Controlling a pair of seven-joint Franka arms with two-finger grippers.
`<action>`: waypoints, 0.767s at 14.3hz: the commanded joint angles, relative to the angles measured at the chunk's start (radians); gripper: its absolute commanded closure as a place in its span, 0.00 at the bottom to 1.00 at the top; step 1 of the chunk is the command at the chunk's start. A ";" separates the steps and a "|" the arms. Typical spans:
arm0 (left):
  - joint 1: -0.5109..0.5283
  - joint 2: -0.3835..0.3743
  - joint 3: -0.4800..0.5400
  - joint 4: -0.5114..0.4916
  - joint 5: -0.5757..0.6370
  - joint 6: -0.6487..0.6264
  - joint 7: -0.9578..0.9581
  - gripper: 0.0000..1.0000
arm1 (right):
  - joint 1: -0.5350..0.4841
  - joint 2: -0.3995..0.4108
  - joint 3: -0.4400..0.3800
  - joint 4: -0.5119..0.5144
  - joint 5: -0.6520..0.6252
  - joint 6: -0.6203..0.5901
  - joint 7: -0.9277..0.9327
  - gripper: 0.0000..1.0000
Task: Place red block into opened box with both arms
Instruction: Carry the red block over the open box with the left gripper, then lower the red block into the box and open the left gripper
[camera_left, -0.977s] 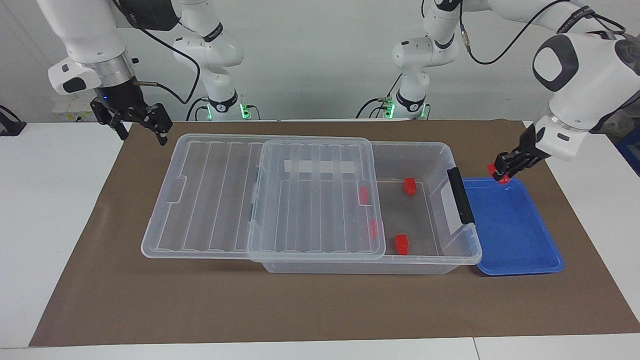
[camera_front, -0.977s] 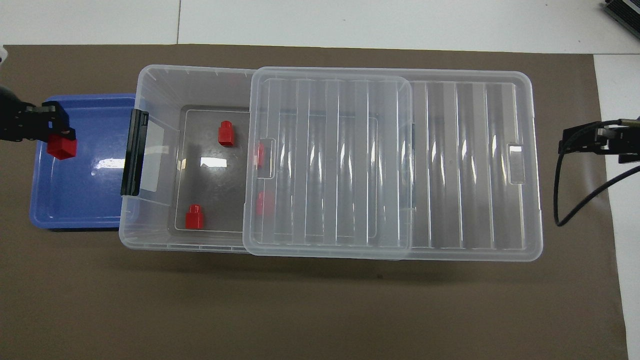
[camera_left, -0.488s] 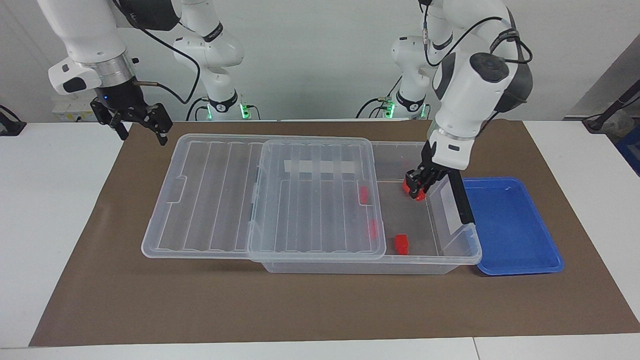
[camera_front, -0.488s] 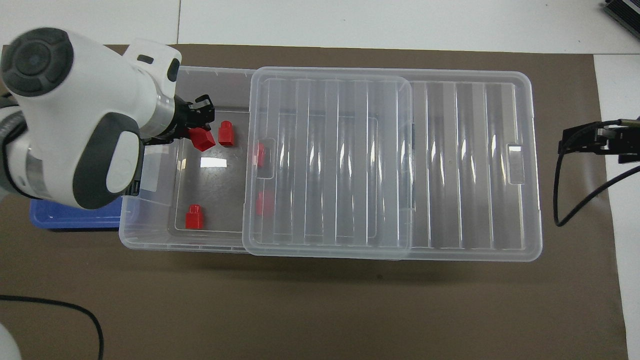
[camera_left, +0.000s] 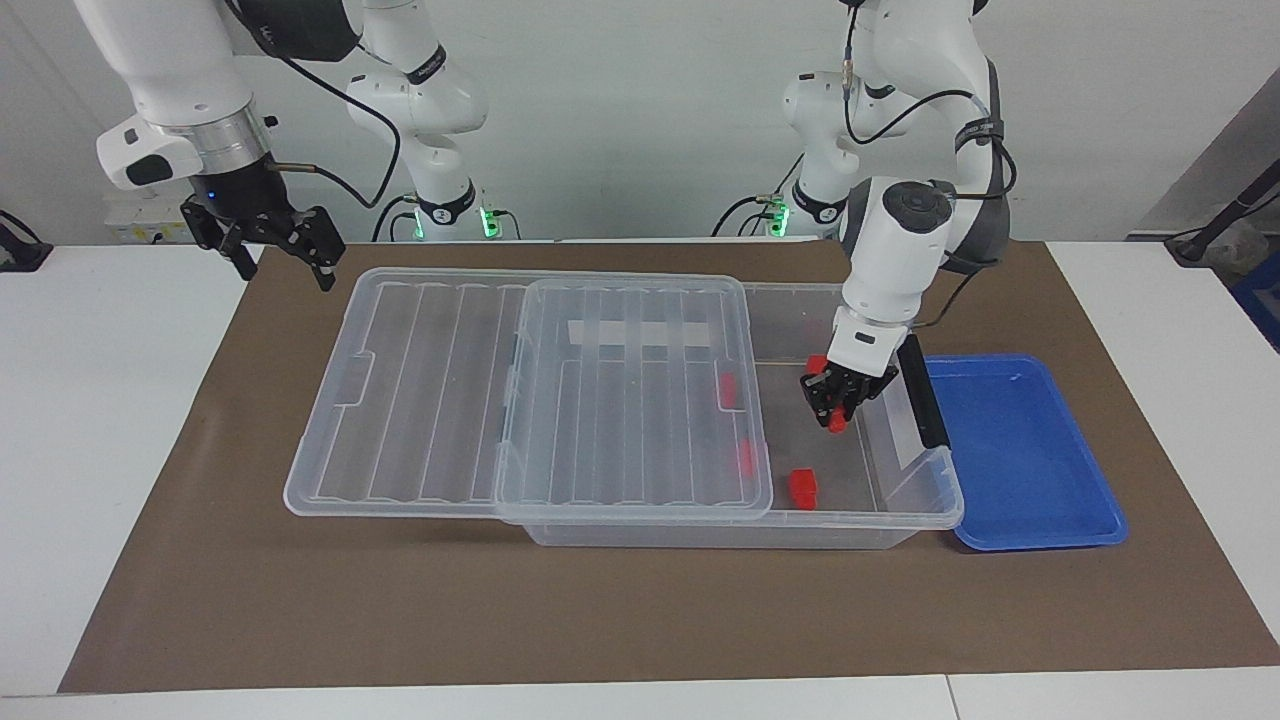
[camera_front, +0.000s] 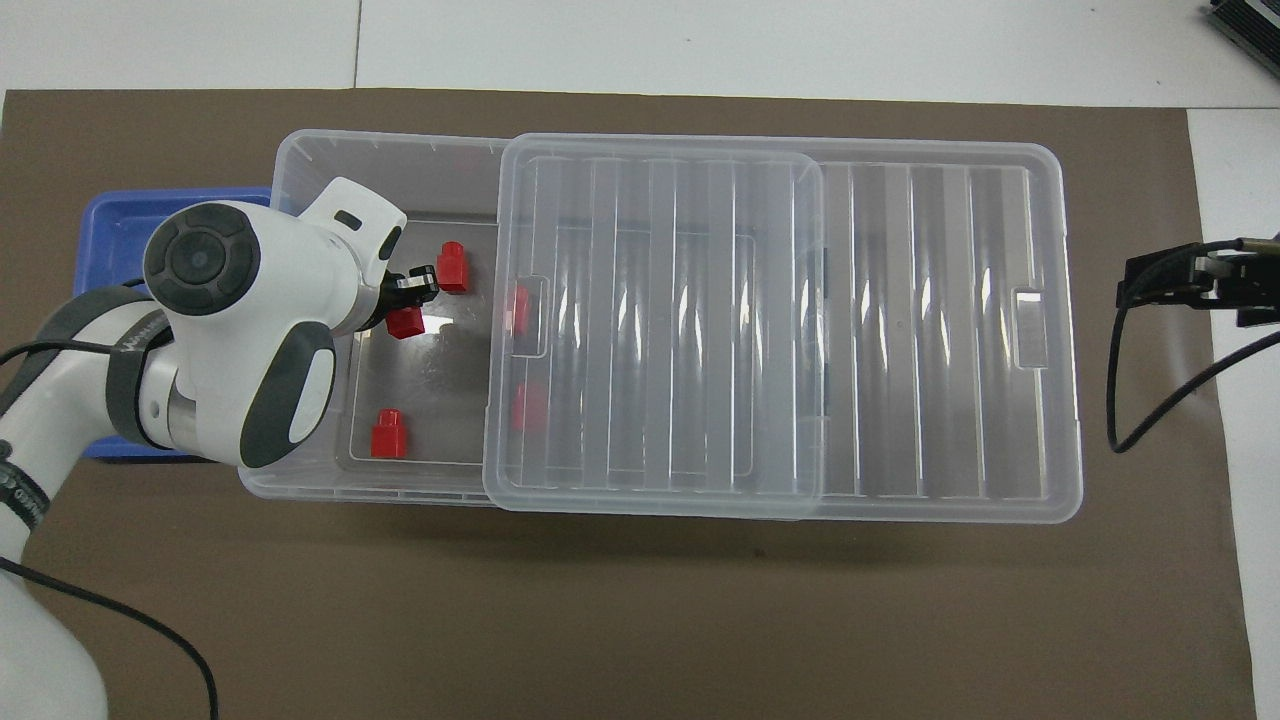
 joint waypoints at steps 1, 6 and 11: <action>-0.006 -0.010 0.001 -0.159 0.019 0.179 0.014 1.00 | -0.004 -0.001 0.001 0.002 0.001 -0.013 0.012 0.00; -0.009 0.026 0.001 -0.196 0.019 0.228 0.010 1.00 | -0.004 -0.001 0.002 0.002 0.001 -0.013 0.011 0.00; -0.013 0.034 0.003 -0.188 0.019 0.238 0.002 0.27 | -0.004 -0.001 0.001 0.001 0.001 -0.014 0.011 0.00</action>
